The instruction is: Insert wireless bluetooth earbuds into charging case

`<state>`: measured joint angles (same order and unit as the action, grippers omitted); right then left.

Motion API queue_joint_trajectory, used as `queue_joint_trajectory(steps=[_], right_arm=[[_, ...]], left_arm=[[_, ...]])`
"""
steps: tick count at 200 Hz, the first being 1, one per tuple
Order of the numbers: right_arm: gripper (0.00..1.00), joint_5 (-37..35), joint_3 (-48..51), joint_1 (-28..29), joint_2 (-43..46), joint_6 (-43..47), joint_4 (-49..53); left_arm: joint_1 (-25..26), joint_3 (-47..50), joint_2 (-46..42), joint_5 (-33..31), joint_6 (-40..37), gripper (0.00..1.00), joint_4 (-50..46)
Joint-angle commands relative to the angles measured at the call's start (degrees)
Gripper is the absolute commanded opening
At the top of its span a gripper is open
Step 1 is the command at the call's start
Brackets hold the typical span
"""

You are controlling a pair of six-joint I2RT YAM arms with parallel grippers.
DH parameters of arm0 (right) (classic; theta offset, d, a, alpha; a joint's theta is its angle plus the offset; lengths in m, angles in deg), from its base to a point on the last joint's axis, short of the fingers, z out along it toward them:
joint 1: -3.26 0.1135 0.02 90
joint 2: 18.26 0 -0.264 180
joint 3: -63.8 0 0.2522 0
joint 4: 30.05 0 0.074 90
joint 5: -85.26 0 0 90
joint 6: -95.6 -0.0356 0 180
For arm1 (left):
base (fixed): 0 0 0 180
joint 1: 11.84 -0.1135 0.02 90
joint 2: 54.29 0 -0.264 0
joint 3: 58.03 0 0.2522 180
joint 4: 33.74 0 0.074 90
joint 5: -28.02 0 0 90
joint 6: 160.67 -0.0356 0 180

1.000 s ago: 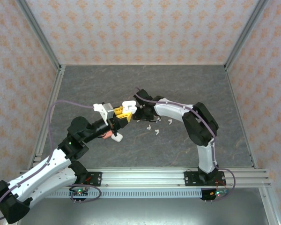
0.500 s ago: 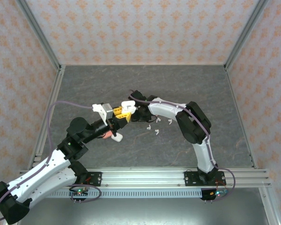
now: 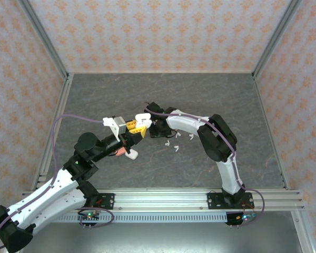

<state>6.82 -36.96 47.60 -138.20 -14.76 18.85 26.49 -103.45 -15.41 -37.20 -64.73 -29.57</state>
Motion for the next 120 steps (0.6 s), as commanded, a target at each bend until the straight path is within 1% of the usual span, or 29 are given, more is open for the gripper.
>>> queue_joint_trajectory(steps=[1, 25, 60, 96, 120], right_arm=[[0.30, -2.5, 0.9, 0.4, 1.2, 0.9, 5.0], [0.25, -2.9, 1.4, 0.4, 1.9, 1.1, 5.3], [0.24, -2.8, 1.0, 0.4, 2.7, 1.4, 5.9], [0.28, -1.4, -0.9, 0.4, 4.6, 1.9, 5.6], [0.35, -2.3, -3.7, 0.4, 3.7, 2.9, 6.8]], left_arm=[[0.5, 0.4, -0.9, -1.1, -0.8, 0.00, -0.1], [0.5, 0.4, -0.8, -1.2, -0.8, 0.00, -0.1], [0.5, 0.3, -0.5, -1.2, -0.8, 0.00, -0.2], [0.5, 0.4, -0.5, -1.3, -0.8, 0.00, -0.1], [0.5, 0.4, -0.6, -1.3, -0.8, 0.00, -0.1]])
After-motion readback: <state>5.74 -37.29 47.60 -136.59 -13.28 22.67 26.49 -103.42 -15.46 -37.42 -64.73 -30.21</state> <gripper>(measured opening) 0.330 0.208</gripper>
